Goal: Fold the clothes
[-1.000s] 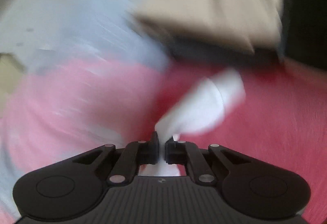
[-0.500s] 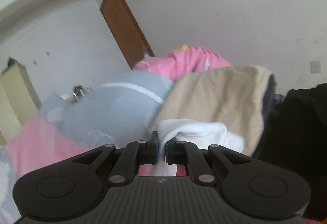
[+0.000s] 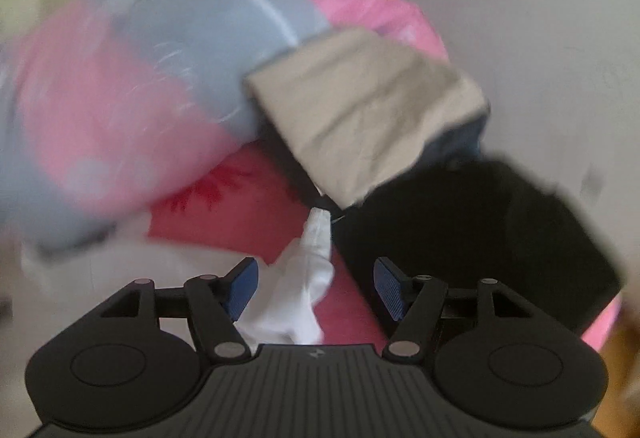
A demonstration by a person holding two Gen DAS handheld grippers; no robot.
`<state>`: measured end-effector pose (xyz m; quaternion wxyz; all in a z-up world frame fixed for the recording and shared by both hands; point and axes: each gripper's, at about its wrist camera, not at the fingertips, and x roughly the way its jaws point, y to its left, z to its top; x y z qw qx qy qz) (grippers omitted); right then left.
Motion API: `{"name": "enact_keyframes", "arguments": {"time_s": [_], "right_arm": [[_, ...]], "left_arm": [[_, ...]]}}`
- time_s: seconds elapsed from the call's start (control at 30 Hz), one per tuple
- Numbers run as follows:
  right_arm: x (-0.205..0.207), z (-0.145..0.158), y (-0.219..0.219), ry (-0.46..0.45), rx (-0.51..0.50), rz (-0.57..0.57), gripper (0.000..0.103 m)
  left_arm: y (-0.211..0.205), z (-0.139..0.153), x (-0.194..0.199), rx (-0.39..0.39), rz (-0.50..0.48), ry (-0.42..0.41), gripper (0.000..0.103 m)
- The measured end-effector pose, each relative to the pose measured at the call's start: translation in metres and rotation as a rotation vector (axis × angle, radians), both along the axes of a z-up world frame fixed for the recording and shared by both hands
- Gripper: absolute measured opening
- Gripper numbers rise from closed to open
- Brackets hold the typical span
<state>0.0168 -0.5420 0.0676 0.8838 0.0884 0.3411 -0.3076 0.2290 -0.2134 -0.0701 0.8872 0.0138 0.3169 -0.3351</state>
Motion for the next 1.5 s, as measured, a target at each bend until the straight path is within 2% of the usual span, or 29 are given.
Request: {"name": "enact_keyframes", "arguments": {"time_s": [0.03, 0.1, 0.17, 0.27, 0.4, 0.53, 0.6, 0.63, 0.7, 0.77, 0.8, 0.83, 0.93, 1.03, 1.1, 1.17, 1.27, 1.33, 1.37, 1.43, 1.5], "right_arm": [[-0.003, 0.008, 0.014, 0.017, -0.063, 0.041, 0.066], [0.001, 0.021, 0.045, -0.026, -0.118, 0.176, 0.066], [0.026, 0.022, 0.069, -0.096, -0.05, 0.367, 0.066], [0.092, -0.005, 0.095, -0.112, 0.051, 0.601, 0.066], [0.19, -0.063, 0.109, -0.038, 0.049, 0.743, 0.066], [0.259, -0.114, 0.096, 0.125, 0.094, 0.759, 0.066], [0.272, -0.126, 0.091, 0.177, 0.175, 0.806, 0.066], [0.274, -0.132, 0.093, 0.215, 0.17, 0.831, 0.066], [0.269, -0.135, 0.099, 0.231, 0.11, 0.866, 0.064], [0.263, -0.133, 0.104, 0.226, 0.056, 0.84, 0.036], [0.259, -0.132, 0.108, 0.211, 0.004, 0.811, 0.01], [0.254, -0.131, 0.112, 0.195, -0.049, 0.782, 0.006], [0.239, -0.123, 0.118, 0.11, -0.15, 0.704, 0.005], [0.238, -0.124, 0.107, 0.045, -0.132, 0.633, 0.005], [0.243, -0.133, 0.103, 0.04, -0.121, 0.608, 0.005], [0.252, -0.148, 0.098, 0.084, -0.104, 0.587, 0.005], [0.256, -0.152, 0.081, 0.066, -0.014, 0.528, 0.011], [0.254, -0.147, 0.067, 0.039, 0.074, 0.483, 0.026], [0.251, -0.143, 0.058, 0.024, 0.128, 0.457, 0.028], [0.237, -0.134, 0.037, -0.042, 0.227, 0.411, 0.037], [0.21, -0.121, 0.017, -0.114, 0.304, 0.337, 0.038]], "left_arm": [[-0.001, -0.003, 0.003, 0.0, 0.008, 0.007, 0.053], [-0.003, -0.007, 0.008, 0.0, 0.021, 0.019, 0.053], [-0.003, -0.01, 0.01, -0.001, 0.039, 0.026, 0.053], [-0.004, -0.014, 0.011, -0.005, 0.049, 0.033, 0.053], [-0.002, -0.019, 0.013, -0.024, 0.059, 0.041, 0.053], [0.0, -0.021, 0.014, -0.043, 0.059, 0.048, 0.054], [0.002, -0.022, 0.014, -0.054, 0.059, 0.052, 0.054], [0.003, -0.022, 0.014, -0.06, 0.06, 0.054, 0.054], [0.002, -0.02, 0.013, -0.064, 0.065, 0.047, 0.054], [0.001, -0.017, 0.013, -0.067, 0.071, 0.038, 0.054], [0.001, -0.016, 0.013, -0.069, 0.074, 0.033, 0.054], [0.0, -0.015, 0.013, -0.07, 0.077, 0.029, 0.054], [-0.003, -0.009, 0.016, -0.082, 0.091, 0.013, 0.054], [-0.013, -0.005, 0.025, -0.077, 0.108, -0.007, 0.054], [-0.021, -0.008, 0.034, -0.052, 0.115, 0.011, 0.054], [-0.027, -0.01, 0.04, -0.036, 0.119, 0.028, 0.054], [-0.03, -0.006, 0.038, -0.054, 0.091, 0.016, 0.054], [-0.038, -0.006, 0.039, -0.041, 0.065, 0.001, 0.054], [-0.043, -0.006, 0.04, -0.032, 0.053, -0.006, 0.054], [-0.054, -0.01, 0.049, -0.008, 0.08, 0.007, 0.054], [-0.059, -0.012, 0.058, -0.007, 0.116, 0.02, 0.054]]}}
